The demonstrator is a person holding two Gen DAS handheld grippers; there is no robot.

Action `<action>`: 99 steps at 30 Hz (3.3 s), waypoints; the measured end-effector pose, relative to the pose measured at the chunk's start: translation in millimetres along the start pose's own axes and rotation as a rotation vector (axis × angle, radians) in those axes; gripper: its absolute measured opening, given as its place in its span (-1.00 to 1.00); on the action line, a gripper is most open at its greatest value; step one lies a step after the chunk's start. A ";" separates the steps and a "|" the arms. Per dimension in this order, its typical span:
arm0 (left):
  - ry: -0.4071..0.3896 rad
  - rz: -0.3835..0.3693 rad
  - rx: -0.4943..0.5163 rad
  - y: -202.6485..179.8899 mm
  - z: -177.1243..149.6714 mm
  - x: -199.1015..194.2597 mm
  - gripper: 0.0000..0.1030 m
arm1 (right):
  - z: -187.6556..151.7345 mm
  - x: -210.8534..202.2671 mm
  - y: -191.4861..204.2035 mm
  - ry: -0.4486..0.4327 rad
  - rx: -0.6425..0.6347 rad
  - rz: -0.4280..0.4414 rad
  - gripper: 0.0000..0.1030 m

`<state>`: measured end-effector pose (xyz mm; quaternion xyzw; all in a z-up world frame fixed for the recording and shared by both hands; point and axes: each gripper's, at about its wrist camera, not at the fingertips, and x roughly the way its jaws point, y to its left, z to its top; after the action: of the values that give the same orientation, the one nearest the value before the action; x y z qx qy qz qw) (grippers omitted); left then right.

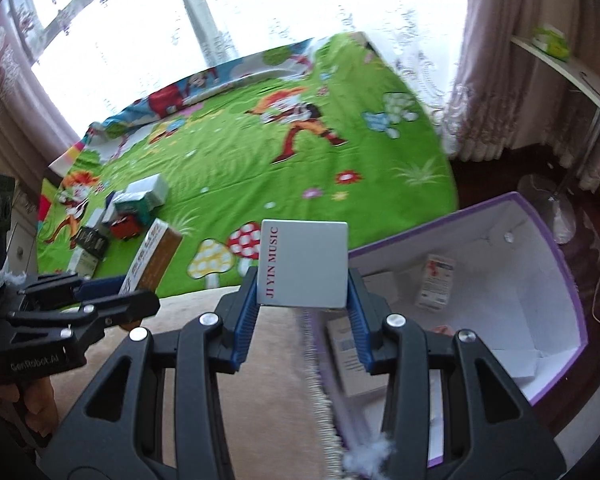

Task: Organize rigid objects
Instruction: 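Carry both boxes over the purple-rimmed box and open both grippers, then move both grippers back to the boxes on the bed, then grasp the white barcode box with the left gripper and lift it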

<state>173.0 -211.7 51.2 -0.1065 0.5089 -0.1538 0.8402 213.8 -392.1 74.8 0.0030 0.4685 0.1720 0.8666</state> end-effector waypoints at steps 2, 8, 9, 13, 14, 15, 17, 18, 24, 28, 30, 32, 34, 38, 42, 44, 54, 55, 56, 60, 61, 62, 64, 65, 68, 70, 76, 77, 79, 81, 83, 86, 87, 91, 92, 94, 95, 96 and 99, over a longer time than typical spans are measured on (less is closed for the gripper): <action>0.020 -0.017 0.016 -11.2 1.0 8.7 -0.38 | 0.6 -6.1 -16.0 -0.015 0.021 -0.036 -0.11; 0.062 -0.061 0.054 -41.4 8.5 30.4 -0.38 | 3.8 -19.7 -53.9 -0.049 0.079 -0.127 -0.11; 0.067 -0.069 0.067 -48.2 9.6 33.8 -0.38 | 4.5 -21.6 -57.8 -0.054 0.085 -0.138 -0.11; 0.080 -0.102 0.092 -68.3 16.7 45.6 -0.38 | 5.8 -31.4 -74.9 -0.073 0.115 -0.176 -0.11; 0.080 -0.105 0.094 -70.9 19.7 47.9 -0.38 | 6.3 -32.9 -78.8 -0.077 0.124 -0.188 -0.11; 0.081 -0.112 0.094 -74.5 22.3 50.3 -0.38 | 6.8 -35.3 -82.5 -0.084 0.131 -0.200 -0.11; 0.081 -0.135 0.090 -79.2 26.6 54.0 -0.37 | 7.7 -38.5 -88.6 -0.087 0.146 -0.216 -0.11; 0.085 -0.144 0.088 -81.4 28.8 56.0 -0.37 | 8.4 -39.2 -91.1 -0.089 0.154 -0.221 -0.10; 0.074 -0.177 0.074 -82.5 34.4 54.4 -0.03 | 9.7 -45.4 -102.9 -0.108 0.199 -0.261 0.50; 0.019 -0.177 0.086 -81.4 35.3 39.2 0.01 | 11.8 -47.7 -99.5 -0.116 0.193 -0.294 0.51; -0.022 -0.155 0.096 -80.6 34.7 27.4 0.13 | 13.9 -49.8 -93.8 -0.128 0.180 -0.309 0.51; -0.075 -0.109 0.109 -79.0 33.3 14.9 0.19 | 15.6 -52.0 -87.8 -0.133 0.164 -0.317 0.52; -0.114 -0.077 0.123 -76.4 30.3 6.6 0.19 | 18.3 -55.3 -79.0 -0.139 0.140 -0.308 0.52; -0.184 -0.021 0.177 -70.3 24.3 -10.0 0.21 | 23.8 -63.3 -59.4 -0.163 0.110 -0.311 0.64; -0.227 0.005 0.144 -50.9 22.1 -26.3 0.21 | 26.8 -76.1 -41.9 -0.212 0.099 -0.260 0.76; -0.243 0.023 0.135 -41.9 21.3 -32.7 0.21 | 27.9 -78.5 -31.1 -0.223 0.074 -0.266 0.77; -0.252 0.091 0.037 10.4 5.7 -49.6 0.21 | 26.9 -60.6 25.6 -0.177 -0.061 -0.142 0.78; -0.251 0.094 0.026 14.5 4.0 -50.8 0.21 | 26.1 -57.1 31.6 -0.165 -0.068 -0.114 0.78; -0.252 0.096 0.014 19.2 2.3 -52.7 0.21 | 25.3 -52.8 37.6 -0.151 -0.074 -0.098 0.78; -0.249 0.103 -0.038 40.4 -5.6 -60.3 0.21 | 20.1 -38.8 51.6 -0.102 -0.087 -0.047 0.78; -0.247 0.105 -0.050 44.2 -7.1 -61.5 0.21 | 18.3 -36.0 55.6 -0.092 -0.094 -0.034 0.78; -0.242 0.110 -0.066 50.2 -9.4 -62.7 0.21 | 17.4 -33.5 58.5 -0.085 -0.099 -0.030 0.78; -0.232 0.114 -0.108 65.9 -15.0 -65.2 0.21 | 15.7 -26.3 64.9 -0.064 -0.110 -0.026 0.78; -0.226 0.121 -0.129 73.6 -17.8 -66.4 0.21 | 14.5 -23.4 66.9 -0.054 -0.111 -0.020 0.78; -0.216 0.148 -0.178 95.5 -26.9 -72.2 0.21 | 13.0 -14.3 71.7 -0.025 -0.105 0.009 0.78; -0.214 0.157 -0.212 110.5 -32.7 -76.6 0.21 | 11.1 -7.2 76.2 -0.005 -0.105 0.025 0.78; -0.195 0.193 -0.284 151.6 -50.9 -86.2 0.21 | 5.6 9.6 93.2 0.042 -0.141 0.060 0.78; -0.192 0.201 -0.295 158.0 -53.5 -87.7 0.21 | 5.2 12.1 95.2 0.050 -0.143 0.069 0.78; -0.185 0.227 -0.318 172.6 -60.3 -92.1 0.21 | 4.4 17.4 98.3 0.066 -0.143 0.083 0.78; -0.177 0.262 -0.330 186.5 -66.3 -96.1 0.21 | 3.5 22.1 102.4 0.077 -0.148 0.083 0.78; -0.165 0.293 -0.340 199.0 -70.7 -98.9 0.21 | 2.2 26.6 106.3 0.089 -0.158 0.085 0.78; -0.152 0.337 -0.368 218.8 -78.6 -103.4 0.21 | 2.1 34.0 112.3 0.109 -0.165 0.099 0.78; -0.144 0.352 -0.376 225.1 -80.7 -104.0 0.21 | 2.4 36.8 114.5 0.116 -0.166 0.105 0.78; -0.115 0.398 -0.392 243.0 -85.3 -102.5 0.21 | 4.9 46.1 120.3 0.148 -0.152 0.145 0.78; -0.107 0.410 -0.395 247.8 -85.7 -101.3 0.21 | 5.9 49.2 123.0 0.158 -0.152 0.150 0.78; -0.093 0.420 -0.393 254.3 -85.3 -98.1 0.21 | 7.5 53.5 128.4 0.166 -0.162 0.149 0.78; -0.085 0.425 -0.390 257.6 -85.0 -95.7 0.21 | 8.2 55.5 130.9 0.170 -0.169 0.151 0.78; -0.074 0.430 -0.389 261.6 -85.0 -92.9 0.21 | 9.0 57.4 133.4 0.174 -0.175 0.151 0.78; -0.053 0.429 -0.386 268.8 -84.0 -88.0 0.21 | 12.7 66.3 142.4 0.192 -0.190 0.153 0.78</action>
<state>100.5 68.7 -5.3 -0.1581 0.5175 0.1300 0.8309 215.4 -236.2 51.9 -0.0598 0.5293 0.2804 0.7985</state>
